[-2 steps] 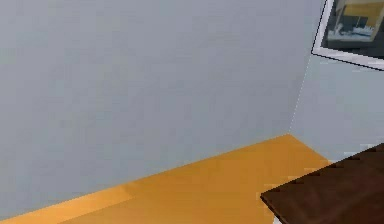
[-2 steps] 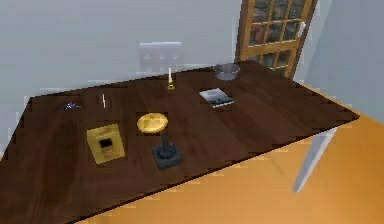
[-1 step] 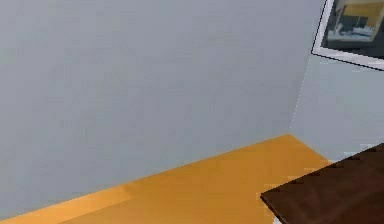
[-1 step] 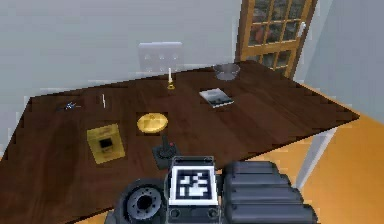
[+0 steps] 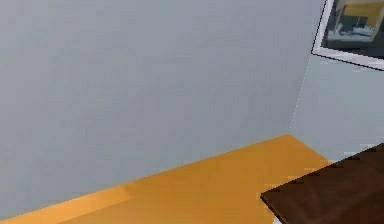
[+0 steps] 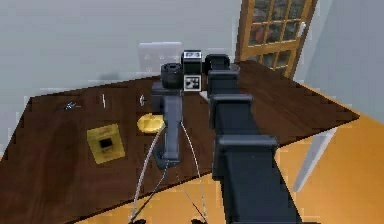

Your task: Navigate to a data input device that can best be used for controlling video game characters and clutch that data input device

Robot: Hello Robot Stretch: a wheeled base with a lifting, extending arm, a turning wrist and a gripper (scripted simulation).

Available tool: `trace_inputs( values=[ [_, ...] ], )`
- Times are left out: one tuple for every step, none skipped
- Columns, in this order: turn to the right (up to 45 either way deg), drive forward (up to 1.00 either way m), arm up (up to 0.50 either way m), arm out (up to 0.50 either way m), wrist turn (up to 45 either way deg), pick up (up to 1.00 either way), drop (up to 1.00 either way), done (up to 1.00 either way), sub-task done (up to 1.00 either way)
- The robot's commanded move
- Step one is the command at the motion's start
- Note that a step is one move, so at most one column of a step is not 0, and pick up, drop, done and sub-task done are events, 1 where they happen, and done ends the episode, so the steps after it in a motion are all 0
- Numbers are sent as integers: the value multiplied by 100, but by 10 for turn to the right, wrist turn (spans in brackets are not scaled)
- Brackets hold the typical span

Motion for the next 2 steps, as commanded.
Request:
trace_inputs(
  values=[
    [0,0,0,0,450,0,0,0,0],
    [0,0,0,0,450,0,0,0,0]
  ],
)
